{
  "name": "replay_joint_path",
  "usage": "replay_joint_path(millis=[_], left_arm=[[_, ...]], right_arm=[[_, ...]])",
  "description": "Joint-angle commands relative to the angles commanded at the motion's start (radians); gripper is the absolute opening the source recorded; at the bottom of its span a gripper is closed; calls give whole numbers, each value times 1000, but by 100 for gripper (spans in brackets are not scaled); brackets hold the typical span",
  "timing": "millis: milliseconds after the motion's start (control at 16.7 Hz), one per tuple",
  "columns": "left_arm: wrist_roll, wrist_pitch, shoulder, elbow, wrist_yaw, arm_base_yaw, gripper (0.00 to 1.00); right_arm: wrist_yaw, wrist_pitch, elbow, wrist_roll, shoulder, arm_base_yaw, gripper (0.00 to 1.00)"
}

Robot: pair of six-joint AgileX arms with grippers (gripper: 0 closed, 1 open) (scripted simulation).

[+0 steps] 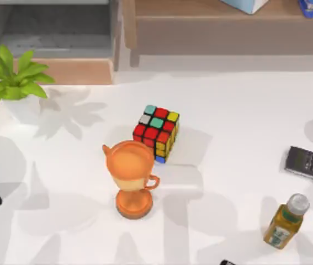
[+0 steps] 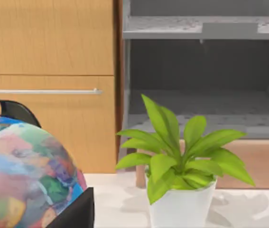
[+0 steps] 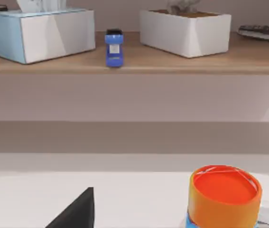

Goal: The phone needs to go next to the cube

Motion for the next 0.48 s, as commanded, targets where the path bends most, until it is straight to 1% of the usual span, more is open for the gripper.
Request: replay_joint_path(millis=[240,480], left_arm=[[0,0,0,0,0,0,100],[0,0,0,0,0,0,100]], right_arm=[[0,-19,28,-7,32,-12,100],[-4,-124,172,-45,223,-73,100]])
